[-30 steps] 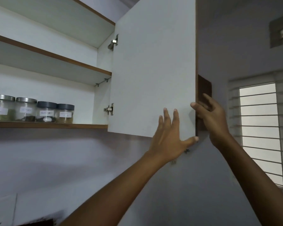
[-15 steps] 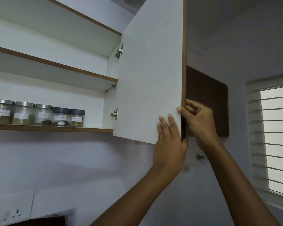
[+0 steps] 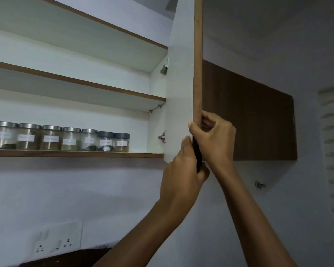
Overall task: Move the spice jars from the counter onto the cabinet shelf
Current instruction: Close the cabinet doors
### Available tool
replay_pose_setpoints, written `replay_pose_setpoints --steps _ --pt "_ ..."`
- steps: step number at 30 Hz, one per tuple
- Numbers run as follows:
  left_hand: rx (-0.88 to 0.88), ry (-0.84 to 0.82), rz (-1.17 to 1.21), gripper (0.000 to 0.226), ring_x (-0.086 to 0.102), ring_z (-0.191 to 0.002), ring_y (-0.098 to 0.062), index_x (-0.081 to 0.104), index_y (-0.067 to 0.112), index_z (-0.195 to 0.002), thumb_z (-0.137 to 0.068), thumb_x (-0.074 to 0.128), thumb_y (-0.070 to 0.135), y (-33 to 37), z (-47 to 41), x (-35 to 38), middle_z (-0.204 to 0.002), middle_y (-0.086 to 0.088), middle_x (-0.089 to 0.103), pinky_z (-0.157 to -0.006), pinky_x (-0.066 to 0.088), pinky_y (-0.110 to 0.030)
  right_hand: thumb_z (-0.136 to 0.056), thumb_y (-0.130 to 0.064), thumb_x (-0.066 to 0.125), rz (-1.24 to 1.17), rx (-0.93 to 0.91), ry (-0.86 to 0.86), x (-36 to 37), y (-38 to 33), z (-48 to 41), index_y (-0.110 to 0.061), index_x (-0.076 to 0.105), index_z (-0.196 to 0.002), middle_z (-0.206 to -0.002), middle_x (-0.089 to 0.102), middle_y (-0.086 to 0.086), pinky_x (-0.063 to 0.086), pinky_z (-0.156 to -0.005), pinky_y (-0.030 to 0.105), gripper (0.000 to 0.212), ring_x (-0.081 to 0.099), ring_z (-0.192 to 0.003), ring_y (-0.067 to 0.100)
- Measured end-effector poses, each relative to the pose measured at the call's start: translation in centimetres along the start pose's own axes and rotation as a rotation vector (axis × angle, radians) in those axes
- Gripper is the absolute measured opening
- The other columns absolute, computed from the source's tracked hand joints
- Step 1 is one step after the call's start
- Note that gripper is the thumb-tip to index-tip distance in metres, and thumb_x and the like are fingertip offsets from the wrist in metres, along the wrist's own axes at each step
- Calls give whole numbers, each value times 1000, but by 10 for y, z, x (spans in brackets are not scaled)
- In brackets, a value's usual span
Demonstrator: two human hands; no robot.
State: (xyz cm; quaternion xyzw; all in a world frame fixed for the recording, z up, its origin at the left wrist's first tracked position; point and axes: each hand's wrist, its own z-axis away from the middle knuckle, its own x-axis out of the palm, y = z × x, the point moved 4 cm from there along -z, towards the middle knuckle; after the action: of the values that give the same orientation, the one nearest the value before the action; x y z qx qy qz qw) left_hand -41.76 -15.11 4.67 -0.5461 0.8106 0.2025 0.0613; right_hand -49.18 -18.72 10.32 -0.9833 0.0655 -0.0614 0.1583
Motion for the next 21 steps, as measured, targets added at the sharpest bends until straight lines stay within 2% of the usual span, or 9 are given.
replay_pose_setpoints --steps 2,4,7,12,15,18,21 --pt "15 5 36 58 66 -88 -16 35 15 -139 -89 62 25 -11 3 -18 -105 -2 66 -79 57 -33 -83 -16 66 38 -12 2 16 -15 6 -12 68 -103 -83 63 -12 42 -56 1 21 54 -58 -8" --pt "22 5 69 52 66 -84 -13 42 13 -134 -88 63 23 -25 6 -35 -100 -2 67 -76 57 -29 -83 -18 64 79 -24 11 33 -29 14 -12 68 -103 -88 69 -4 44 -60 6 21 60 -66 1" --pt "31 6 83 44 59 -71 -7 49 8 -128 -87 64 20 -44 9 -57 -90 -2 66 -63 48 -12 -84 -20 63 130 -46 21 57 -45 22 -12 68 -104 -91 71 0 44 -62 9 23 65 -73 11" --pt "-7 -3 73 30 57 -65 -9 55 1 -113 -87 64 15 -78 12 -90 -75 6 55 -53 39 -6 -85 -24 62 207 -60 32 100 -68 35 -13 67 -97 -84 70 1 40 -56 8 17 56 -63 7" --pt "-31 27 75 25 48 -53 -2 56 0 -107 -87 63 12 -102 15 -107 -64 17 43 -50 39 -4 -85 -26 61 246 -76 19 125 -78 43 -13 66 -97 -82 69 0 43 -56 12 18 57 -62 9" --pt "-57 61 62 25 46 -53 -2 56 0 -107 -87 63 13 -126 15 -121 -65 13 46 -50 40 -5 -86 -26 60 298 -122 -5 151 -87 51 -11 64 -99 -79 68 2 49 -58 21 20 60 -60 13" --pt "-82 82 51 24 50 -57 -3 56 3 -109 -87 63 12 -148 16 -136 -71 9 52 -53 42 -6 -86 -23 61 339 -168 1 177 -95 56 -9 63 -94 -73 67 4 44 -53 20 17 49 -52 10"
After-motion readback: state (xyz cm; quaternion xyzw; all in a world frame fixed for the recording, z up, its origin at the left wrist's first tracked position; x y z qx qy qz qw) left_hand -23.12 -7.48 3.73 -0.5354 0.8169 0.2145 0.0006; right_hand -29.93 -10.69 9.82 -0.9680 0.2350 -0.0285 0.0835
